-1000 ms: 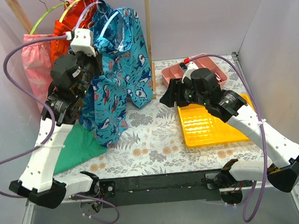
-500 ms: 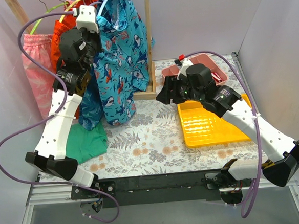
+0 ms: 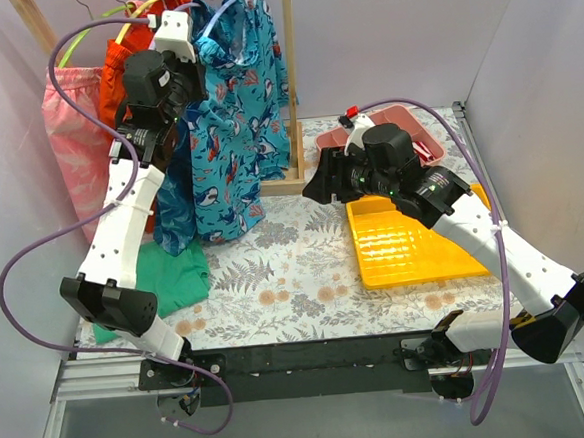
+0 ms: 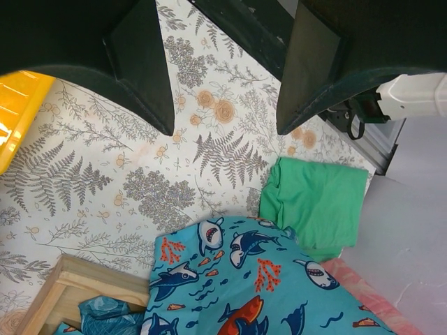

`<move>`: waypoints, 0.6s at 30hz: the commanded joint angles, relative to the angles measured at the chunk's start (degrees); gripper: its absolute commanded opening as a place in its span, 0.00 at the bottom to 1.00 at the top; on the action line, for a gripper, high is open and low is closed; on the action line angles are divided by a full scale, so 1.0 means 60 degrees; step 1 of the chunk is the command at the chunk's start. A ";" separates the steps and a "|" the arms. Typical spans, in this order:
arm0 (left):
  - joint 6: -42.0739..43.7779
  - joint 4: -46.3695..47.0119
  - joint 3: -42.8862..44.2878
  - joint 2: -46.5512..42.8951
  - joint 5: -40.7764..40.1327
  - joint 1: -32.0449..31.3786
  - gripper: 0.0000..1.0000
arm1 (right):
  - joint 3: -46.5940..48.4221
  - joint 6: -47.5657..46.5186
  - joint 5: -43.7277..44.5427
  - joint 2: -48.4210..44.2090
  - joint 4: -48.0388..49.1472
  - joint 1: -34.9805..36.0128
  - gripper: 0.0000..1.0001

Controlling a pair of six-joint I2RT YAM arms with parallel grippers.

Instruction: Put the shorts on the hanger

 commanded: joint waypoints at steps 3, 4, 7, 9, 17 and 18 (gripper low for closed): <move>-0.0441 0.0554 0.0060 -0.0660 0.0493 0.0009 0.40 | 0.0139 -0.0093 -0.0244 -0.0109 0.0554 -0.0017 0.67; -0.0500 0.0525 -0.0071 -0.0907 0.0493 0.0009 0.54 | 0.0123 -0.0093 -0.0230 -0.0168 0.0554 -0.0032 0.67; -0.0792 0.0306 0.0058 -0.1333 0.0508 0.0009 0.98 | 0.0021 -0.0107 -0.0244 -0.0285 0.0598 -0.0032 0.68; -0.1070 -0.0233 0.0380 -0.1436 0.0798 0.0009 0.98 | -0.0052 -0.0107 -0.0259 -0.0359 0.0671 -0.0032 0.68; -0.3254 -0.1349 0.0251 -0.2052 0.3527 -0.0499 0.98 | -0.0857 -0.0136 0.0165 -0.1003 0.1022 -0.0032 0.70; -0.3167 -0.1583 0.0076 -0.2110 0.3207 -0.0924 0.98 | -0.0960 -0.0180 0.0311 -0.1119 0.1066 -0.0032 0.70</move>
